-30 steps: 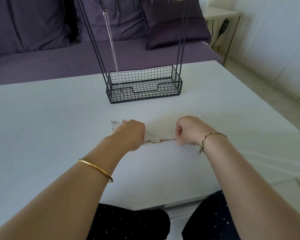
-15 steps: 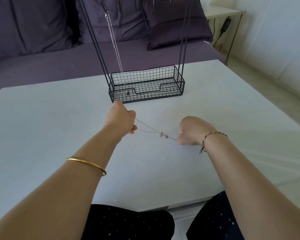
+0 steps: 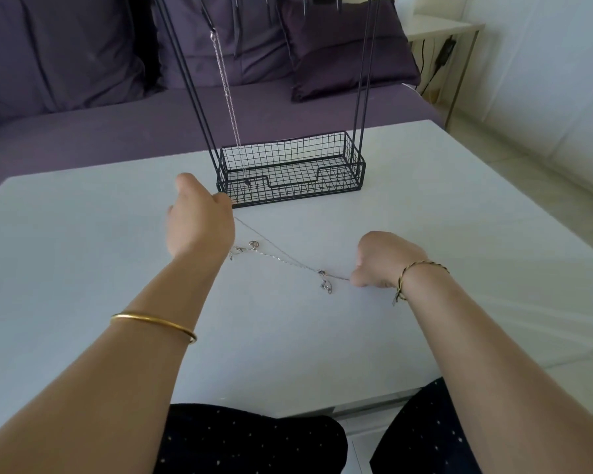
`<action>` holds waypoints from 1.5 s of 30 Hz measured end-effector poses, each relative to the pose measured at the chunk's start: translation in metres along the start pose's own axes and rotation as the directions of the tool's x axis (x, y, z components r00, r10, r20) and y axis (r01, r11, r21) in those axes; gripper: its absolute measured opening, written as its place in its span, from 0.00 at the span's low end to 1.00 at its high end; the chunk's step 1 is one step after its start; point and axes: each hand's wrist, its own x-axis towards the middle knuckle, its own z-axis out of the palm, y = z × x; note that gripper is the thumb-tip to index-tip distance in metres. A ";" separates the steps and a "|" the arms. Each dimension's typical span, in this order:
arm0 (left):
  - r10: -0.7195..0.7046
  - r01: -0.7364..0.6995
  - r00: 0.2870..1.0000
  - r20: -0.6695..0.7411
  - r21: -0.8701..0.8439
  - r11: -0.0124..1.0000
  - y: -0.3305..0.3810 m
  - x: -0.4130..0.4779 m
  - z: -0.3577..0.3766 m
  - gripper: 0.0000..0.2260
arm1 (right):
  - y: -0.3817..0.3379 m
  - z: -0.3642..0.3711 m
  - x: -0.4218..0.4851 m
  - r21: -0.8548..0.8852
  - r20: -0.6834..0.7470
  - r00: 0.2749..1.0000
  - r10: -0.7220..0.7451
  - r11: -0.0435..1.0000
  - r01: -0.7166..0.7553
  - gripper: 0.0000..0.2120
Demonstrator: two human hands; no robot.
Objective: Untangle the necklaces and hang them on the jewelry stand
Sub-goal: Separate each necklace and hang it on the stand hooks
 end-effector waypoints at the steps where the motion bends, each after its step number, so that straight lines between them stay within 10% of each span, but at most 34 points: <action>1: 0.000 -0.001 0.999 -0.036 -0.026 1.000 -0.001 0.002 -0.002 0.03 | -0.001 0.000 0.000 0.000 0.001 1.000 0.006 1.000 -0.006 0.13; 13: -0.323 0.244 0.928 -0.188 -0.350 0.904 -0.022 0.021 -0.017 0.04 | -0.001 -0.004 -0.005 -0.029 -0.008 0.999 0.052 0.998 -0.052 0.13; 21: 0.054 -0.175 0.934 0.353 0.321 0.931 -0.020 0.002 0.008 0.03 | -0.001 -0.007 -0.006 0.058 -0.053 0.998 0.015 0.998 -0.012 0.16; 25: 0.231 -0.470 0.667 0.708 0.158 0.869 -0.004 -0.025 0.032 0.02 | 0.000 -0.009 -0.007 0.274 -0.136 0.989 -0.052 0.958 0.088 0.18; 31: 0.226 -0.595 0.608 0.761 0.249 0.765 -0.003 -0.033 0.048 0.02 | 0.002 -0.015 -0.009 0.705 -0.355 0.935 -0.015 0.653 0.278 0.18; 38: 0.178 -0.592 0.625 0.760 0.314 0.742 -0.004 -0.036 0.052 0.09 | -0.006 -0.018 -0.009 0.924 -0.270 0.956 0.111 0.308 0.225 0.04; 45: 0.139 -0.151 0.836 0.531 -0.021 0.988 0.011 -0.021 0.036 0.07 | -0.004 -0.025 -0.008 0.986 -0.124 0.965 0.232 -0.079 0.146 0.12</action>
